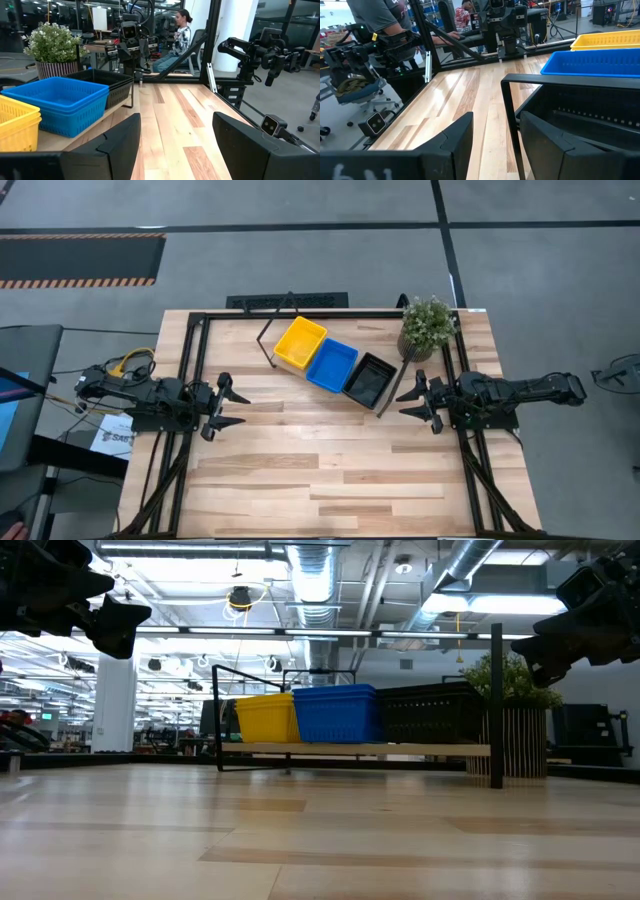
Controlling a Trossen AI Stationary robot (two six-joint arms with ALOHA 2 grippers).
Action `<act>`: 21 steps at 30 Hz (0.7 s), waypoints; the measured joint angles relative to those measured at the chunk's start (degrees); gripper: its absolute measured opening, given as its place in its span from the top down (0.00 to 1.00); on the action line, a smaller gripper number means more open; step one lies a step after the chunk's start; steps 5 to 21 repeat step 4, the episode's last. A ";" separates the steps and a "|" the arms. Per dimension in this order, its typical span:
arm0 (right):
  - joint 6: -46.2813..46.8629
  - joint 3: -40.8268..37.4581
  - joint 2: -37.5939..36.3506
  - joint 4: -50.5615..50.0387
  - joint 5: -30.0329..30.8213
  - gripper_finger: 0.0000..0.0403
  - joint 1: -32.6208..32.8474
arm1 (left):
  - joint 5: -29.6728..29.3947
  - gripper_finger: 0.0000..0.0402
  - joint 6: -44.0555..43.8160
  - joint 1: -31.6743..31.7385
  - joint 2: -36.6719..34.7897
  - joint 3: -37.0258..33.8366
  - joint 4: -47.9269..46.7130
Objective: Stack baskets on shelf by color
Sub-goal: Return to Home Position
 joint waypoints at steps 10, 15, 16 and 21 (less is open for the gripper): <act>0.00 0.00 -0.02 -0.02 0.00 0.54 0.00 | 0.00 0.41 0.00 0.00 0.00 0.00 0.00; 0.00 0.00 -0.02 -0.02 0.00 0.54 0.00 | 0.00 0.41 0.00 0.00 0.00 0.00 0.00; 0.00 0.00 -0.02 -0.02 0.00 0.54 0.00 | 0.00 0.41 0.00 0.00 0.00 0.00 0.00; 0.00 0.00 -0.02 -0.02 0.00 0.54 0.00 | 0.00 0.41 0.00 0.00 0.00 0.00 0.00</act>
